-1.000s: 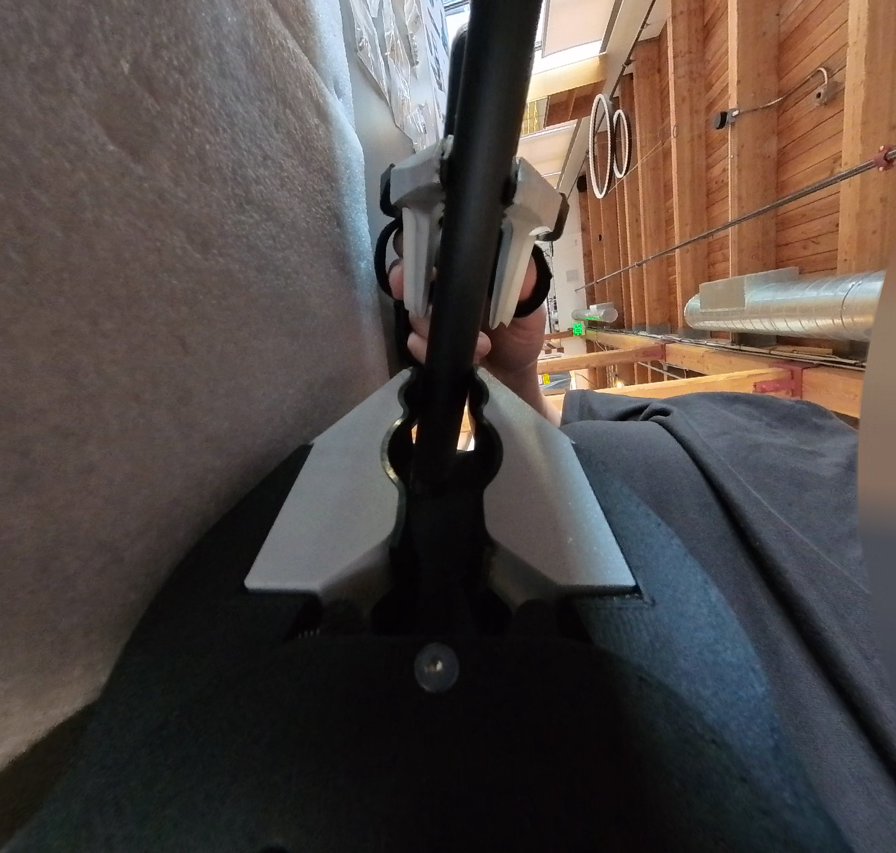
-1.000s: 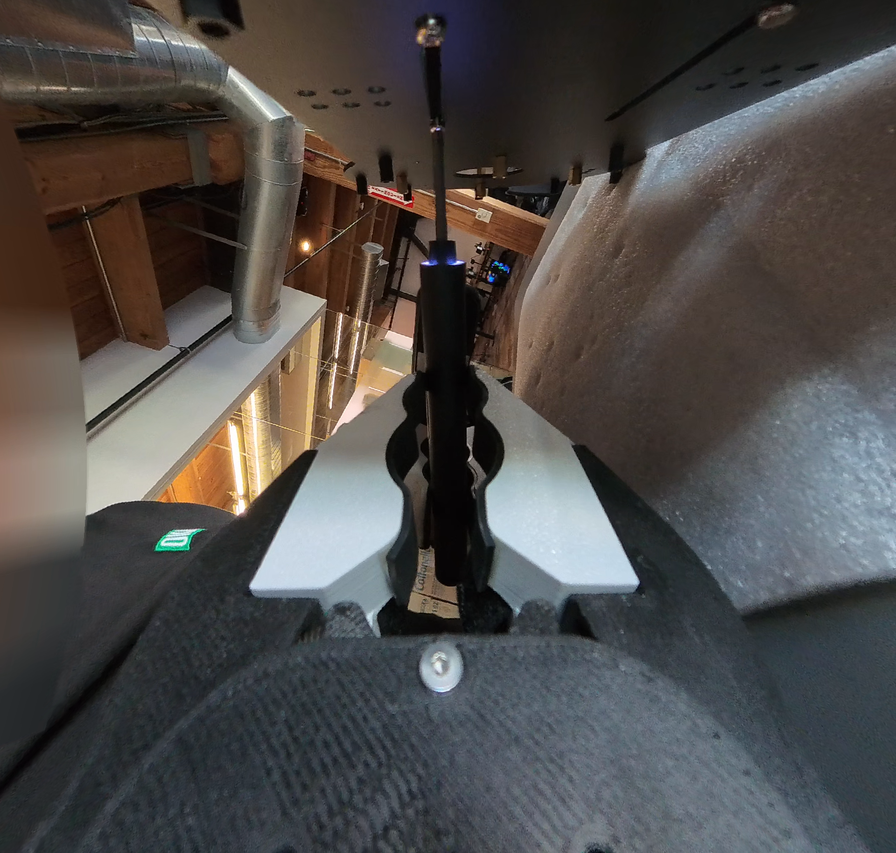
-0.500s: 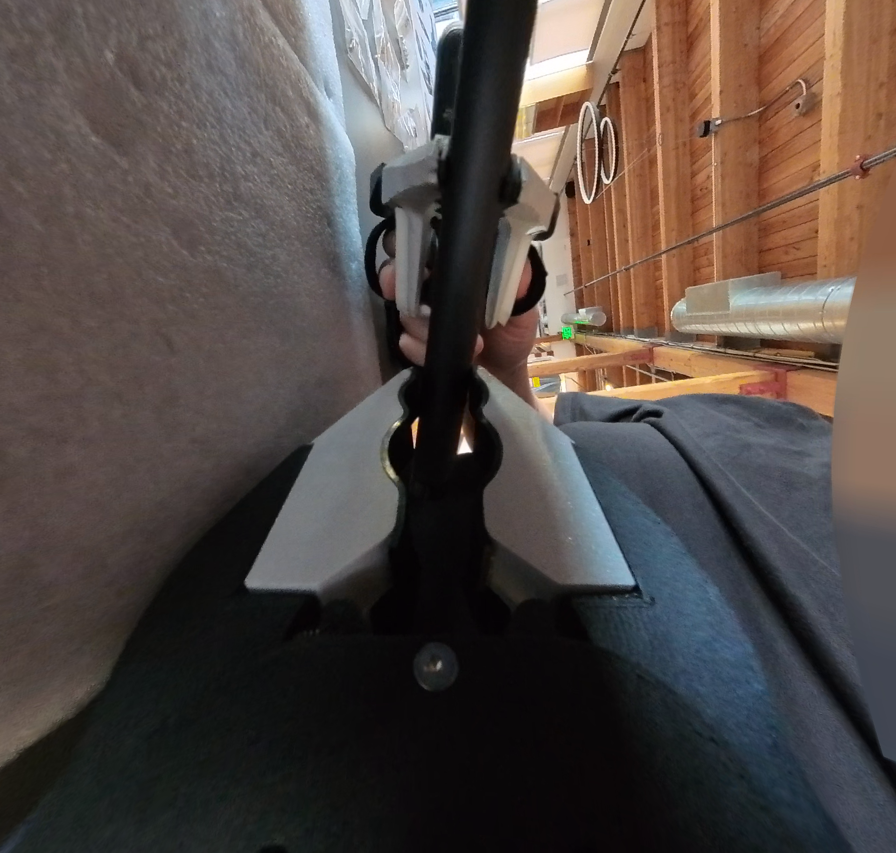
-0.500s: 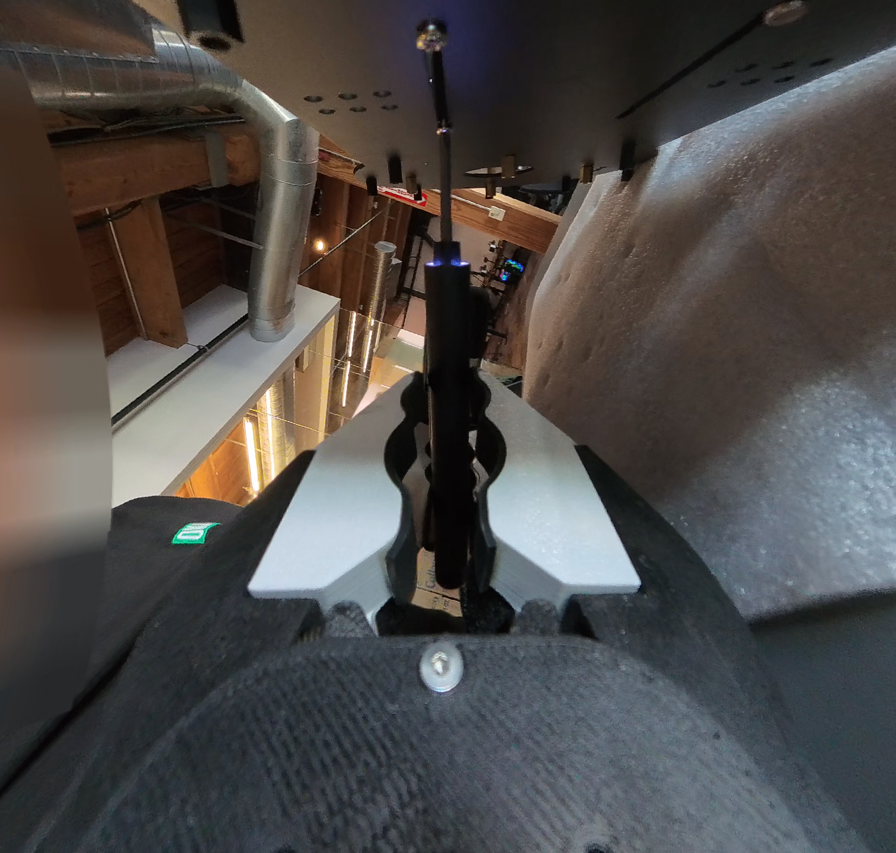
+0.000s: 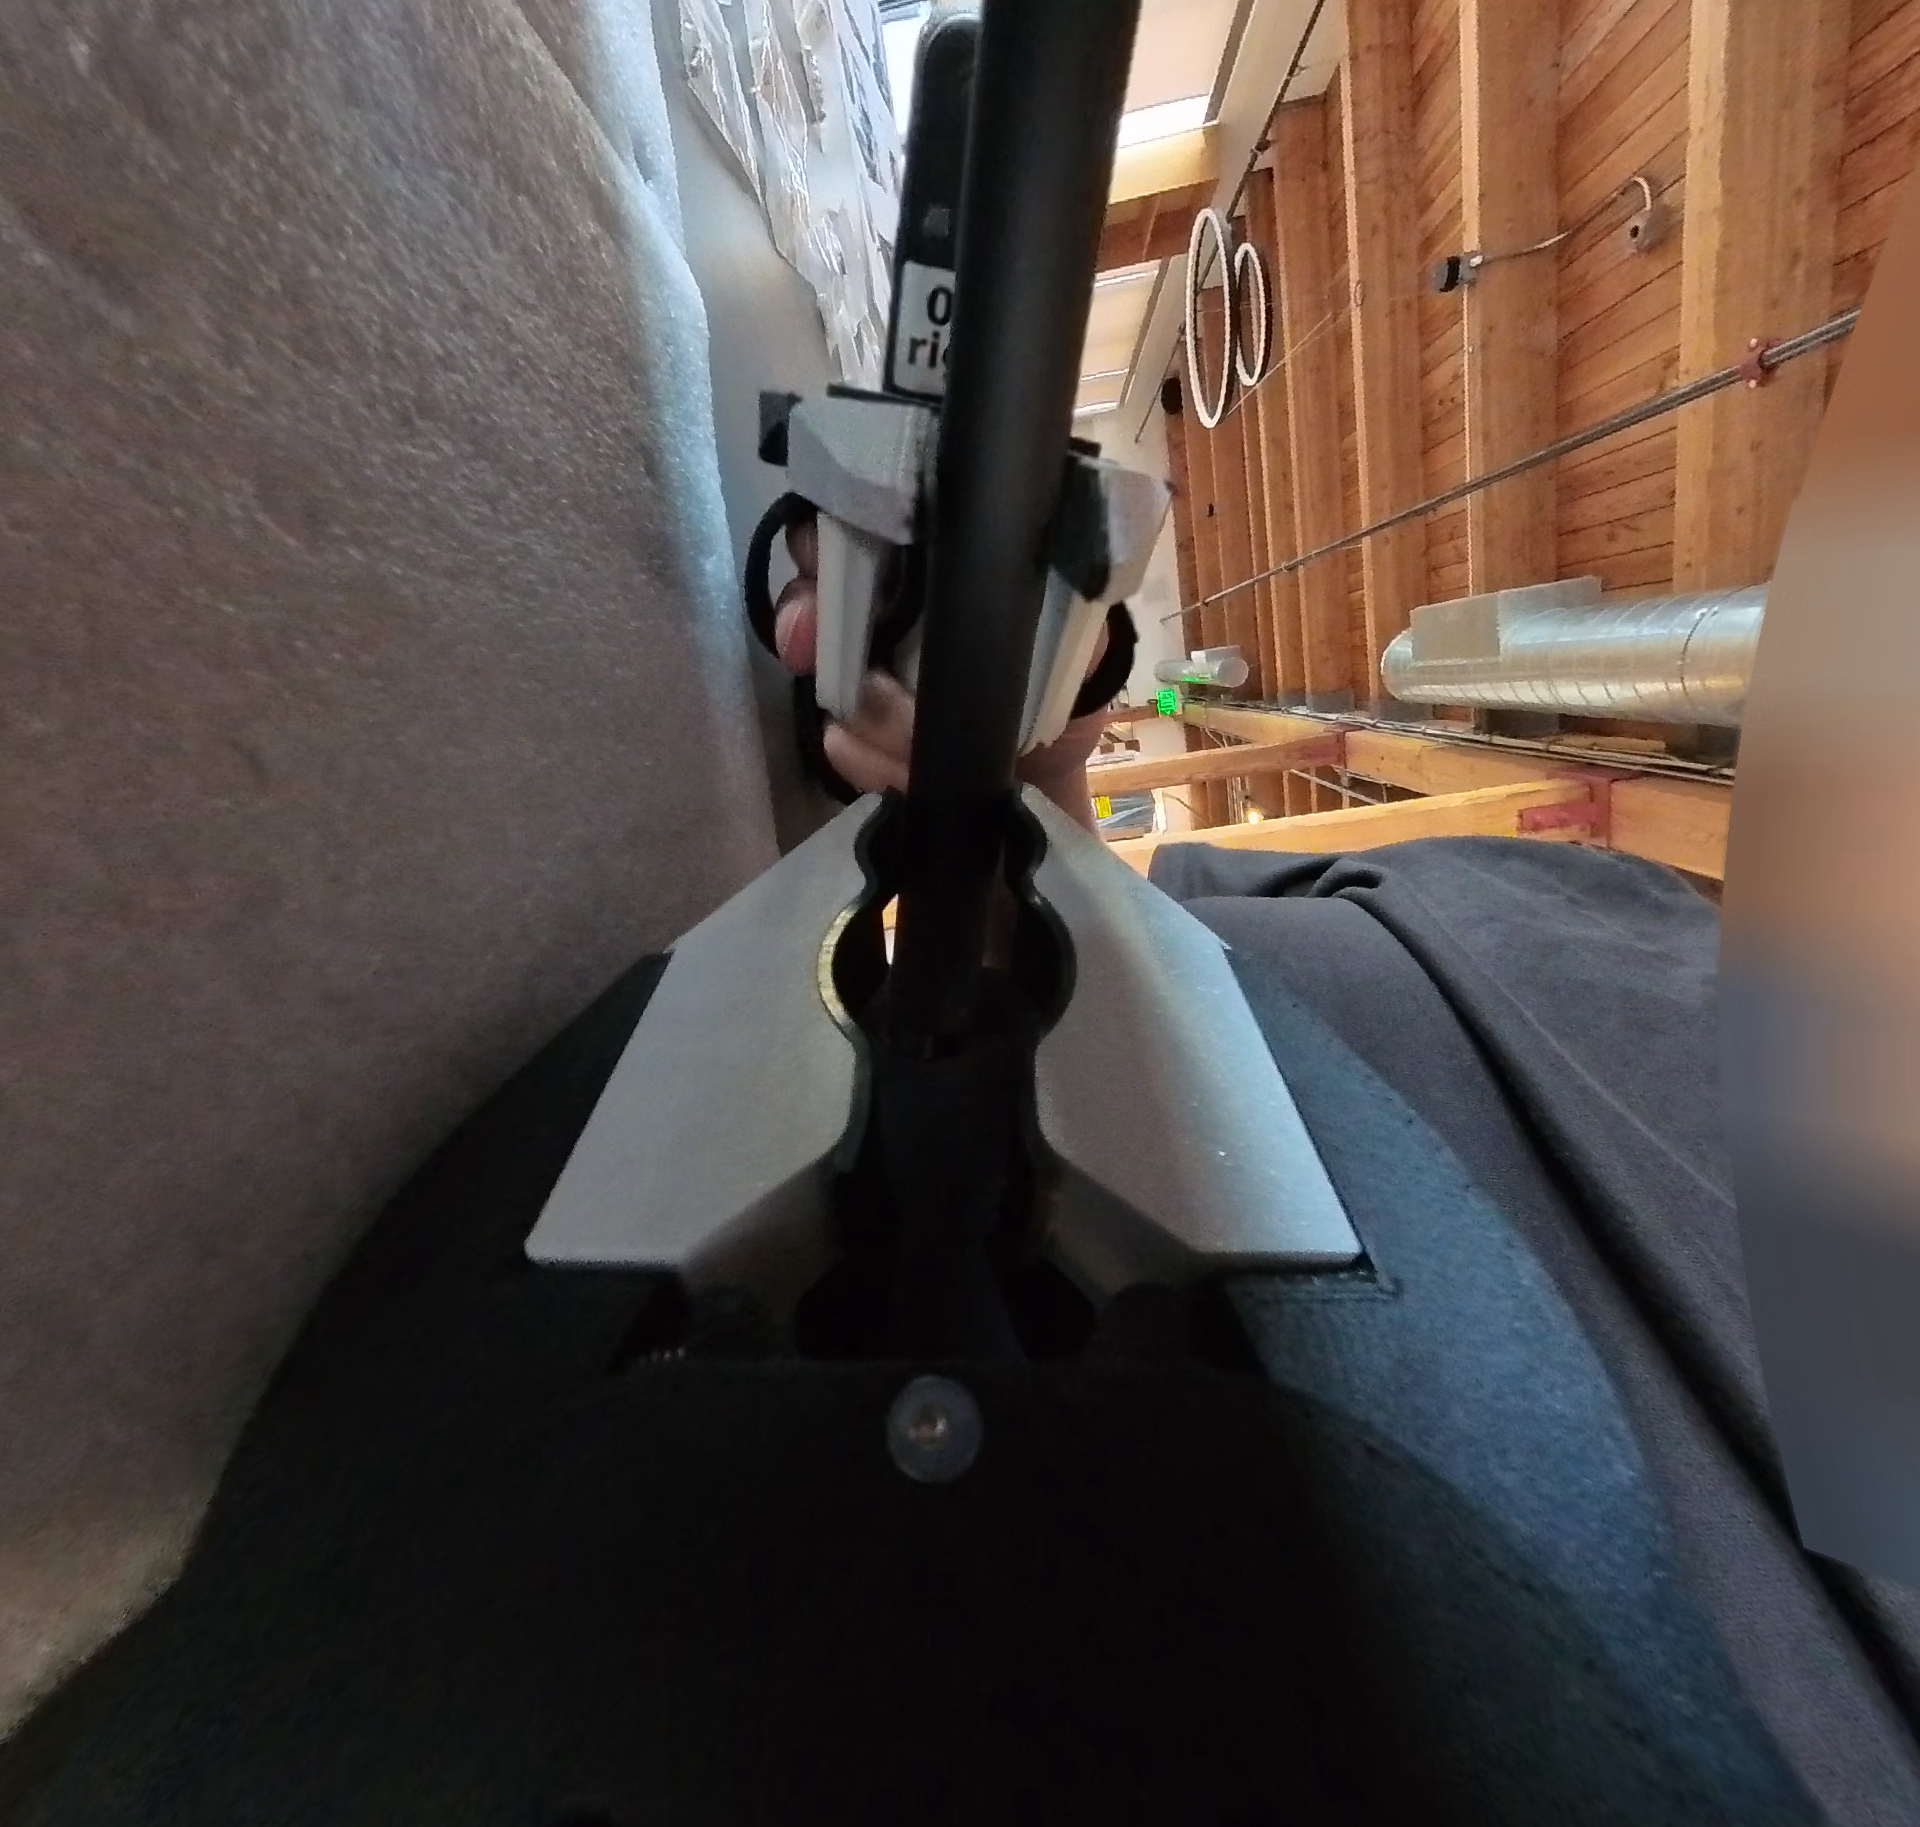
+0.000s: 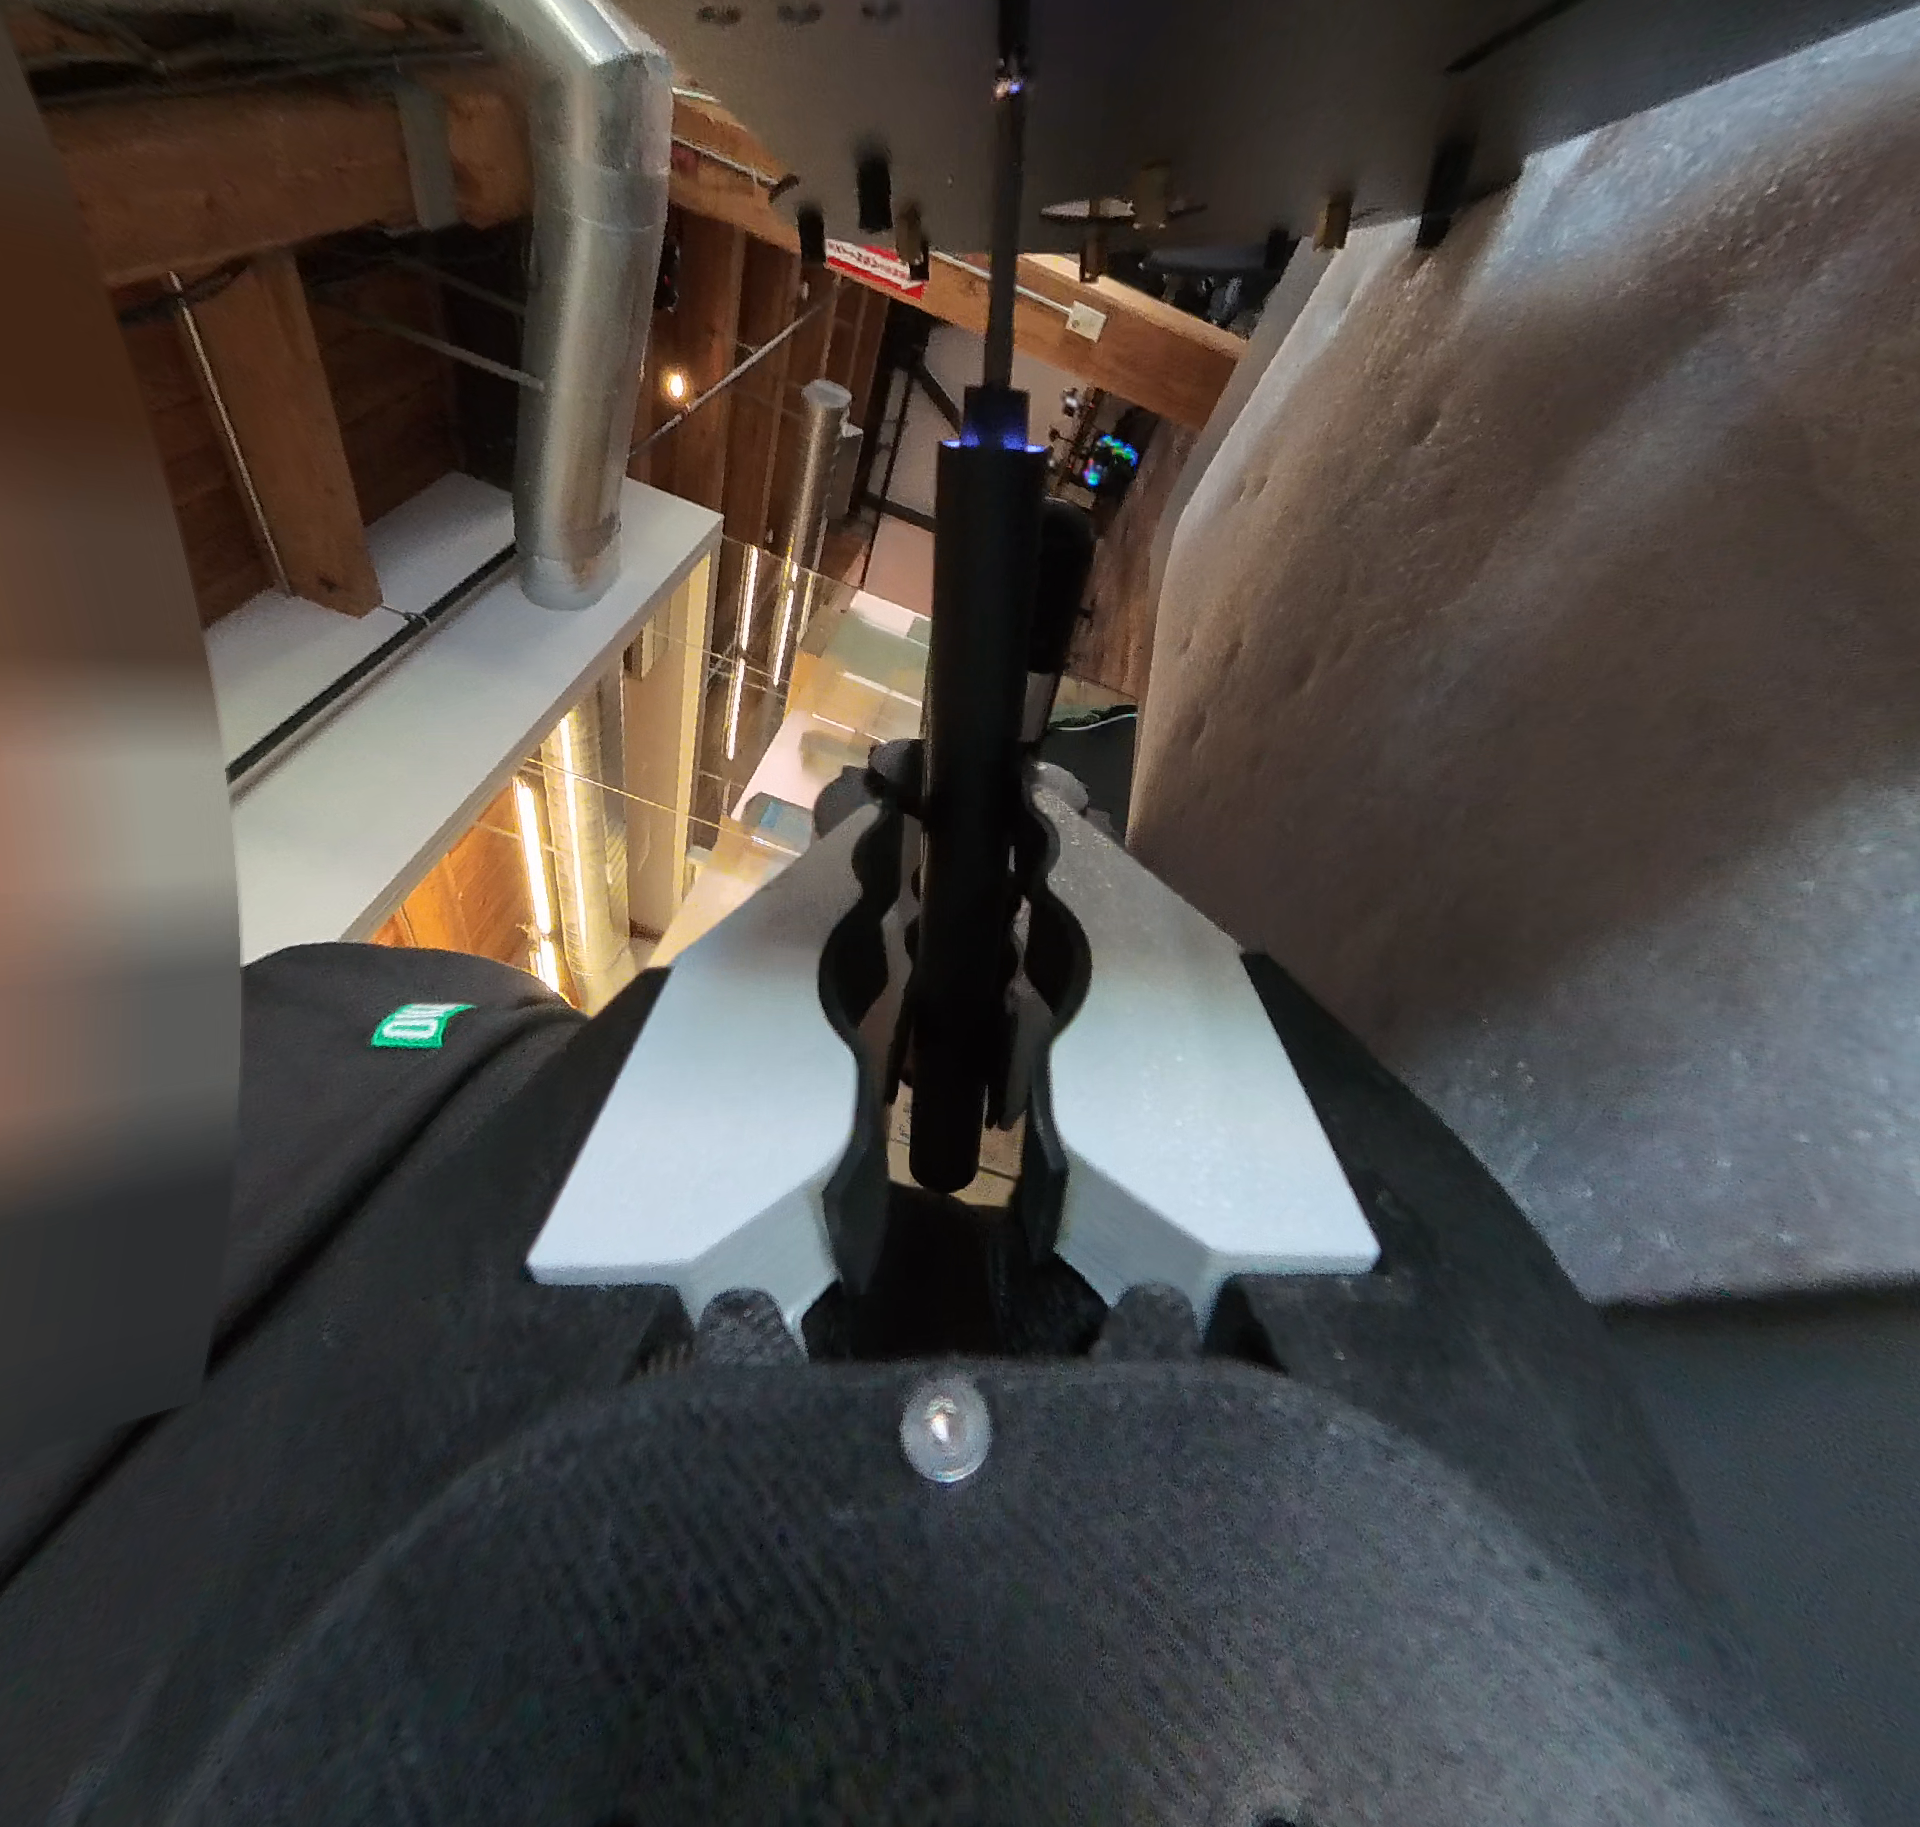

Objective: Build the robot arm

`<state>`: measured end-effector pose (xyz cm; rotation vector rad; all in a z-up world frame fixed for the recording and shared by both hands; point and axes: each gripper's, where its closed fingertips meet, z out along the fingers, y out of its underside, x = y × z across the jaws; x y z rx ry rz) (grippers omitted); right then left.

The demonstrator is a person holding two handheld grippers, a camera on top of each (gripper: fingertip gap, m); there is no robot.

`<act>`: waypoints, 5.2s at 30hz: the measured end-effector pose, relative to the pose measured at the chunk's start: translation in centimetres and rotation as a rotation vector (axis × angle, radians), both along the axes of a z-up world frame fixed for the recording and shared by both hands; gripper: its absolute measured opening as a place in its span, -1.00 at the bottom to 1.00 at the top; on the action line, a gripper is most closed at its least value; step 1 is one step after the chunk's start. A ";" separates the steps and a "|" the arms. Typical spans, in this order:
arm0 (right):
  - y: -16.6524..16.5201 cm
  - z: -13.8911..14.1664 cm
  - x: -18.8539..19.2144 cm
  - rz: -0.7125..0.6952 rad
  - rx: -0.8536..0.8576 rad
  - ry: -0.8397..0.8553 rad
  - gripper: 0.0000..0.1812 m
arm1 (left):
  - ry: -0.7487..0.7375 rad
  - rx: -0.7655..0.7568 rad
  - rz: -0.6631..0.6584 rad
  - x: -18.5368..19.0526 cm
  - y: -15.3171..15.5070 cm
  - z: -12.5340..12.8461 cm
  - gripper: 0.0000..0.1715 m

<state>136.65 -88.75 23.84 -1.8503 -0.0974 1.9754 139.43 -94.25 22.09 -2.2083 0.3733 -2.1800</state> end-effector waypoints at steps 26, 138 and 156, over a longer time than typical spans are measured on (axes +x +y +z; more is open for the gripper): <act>0.6 0.1 0.4 -0.029 -0.020 0.025 -0.81 | -0.004 -0.001 0.018 -0.1 0.1 0.1 -0.80; 1.3 0.0 1.2 -0.100 -0.024 0.007 -0.85 | 0.040 0.043 0.030 -0.2 0.2 -0.4 -0.81; 1.9 1.1 3.0 -0.148 0.036 0.018 -0.82 | 0.027 0.031 0.035 -0.3 0.2 -0.3 -0.80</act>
